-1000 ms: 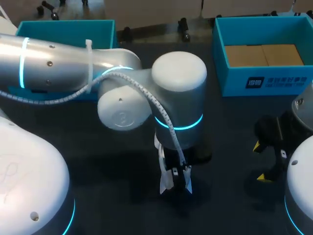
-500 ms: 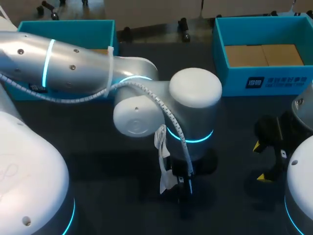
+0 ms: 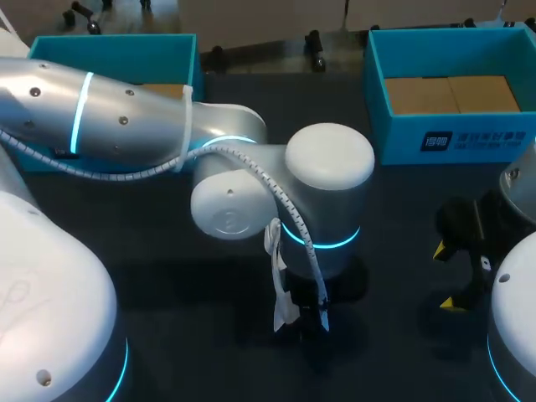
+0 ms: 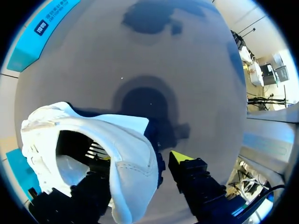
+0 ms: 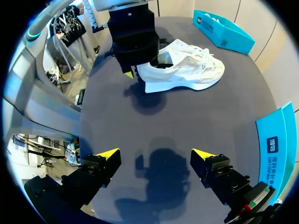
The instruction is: Take the shoe out of the shoebox, open the shoe tongue, remove and reinsert the insole, then place the shoe into the shoebox
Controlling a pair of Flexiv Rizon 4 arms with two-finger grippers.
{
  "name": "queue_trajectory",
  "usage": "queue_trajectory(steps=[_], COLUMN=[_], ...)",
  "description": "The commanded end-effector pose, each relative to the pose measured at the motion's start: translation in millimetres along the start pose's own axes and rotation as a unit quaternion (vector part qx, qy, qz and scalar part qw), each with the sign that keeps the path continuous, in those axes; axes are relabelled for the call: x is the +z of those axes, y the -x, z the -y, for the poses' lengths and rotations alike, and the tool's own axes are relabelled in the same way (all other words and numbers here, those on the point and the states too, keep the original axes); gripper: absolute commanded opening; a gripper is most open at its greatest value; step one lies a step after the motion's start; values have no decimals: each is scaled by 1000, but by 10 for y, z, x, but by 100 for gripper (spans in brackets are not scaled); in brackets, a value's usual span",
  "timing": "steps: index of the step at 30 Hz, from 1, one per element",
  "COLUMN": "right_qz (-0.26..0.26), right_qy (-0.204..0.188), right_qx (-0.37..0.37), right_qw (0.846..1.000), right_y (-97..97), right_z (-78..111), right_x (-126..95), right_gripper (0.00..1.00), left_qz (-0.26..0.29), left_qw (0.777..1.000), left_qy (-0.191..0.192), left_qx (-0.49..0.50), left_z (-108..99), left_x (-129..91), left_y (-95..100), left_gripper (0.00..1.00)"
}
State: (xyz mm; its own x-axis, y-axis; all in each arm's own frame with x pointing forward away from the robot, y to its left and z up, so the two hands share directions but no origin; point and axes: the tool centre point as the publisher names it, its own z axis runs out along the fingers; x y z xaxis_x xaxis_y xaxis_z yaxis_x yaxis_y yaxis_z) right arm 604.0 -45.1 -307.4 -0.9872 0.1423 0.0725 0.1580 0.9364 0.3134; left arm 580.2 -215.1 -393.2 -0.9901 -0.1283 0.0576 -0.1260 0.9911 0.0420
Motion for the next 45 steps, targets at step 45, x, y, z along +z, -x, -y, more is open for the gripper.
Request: queue_trajectory(steps=[45], right_qz=[2], right_qy=[-1], right_qx=[0], right_qw=[1000], right_y=[-20], right_z=[4], right_x=[3], right_gripper=[100], left_qz=[-4], left_qw=[998], left_qy=[18], left_qx=[67], left_z=[-654], left_x=[-1834], left_y=[1303], left_gripper=[0])
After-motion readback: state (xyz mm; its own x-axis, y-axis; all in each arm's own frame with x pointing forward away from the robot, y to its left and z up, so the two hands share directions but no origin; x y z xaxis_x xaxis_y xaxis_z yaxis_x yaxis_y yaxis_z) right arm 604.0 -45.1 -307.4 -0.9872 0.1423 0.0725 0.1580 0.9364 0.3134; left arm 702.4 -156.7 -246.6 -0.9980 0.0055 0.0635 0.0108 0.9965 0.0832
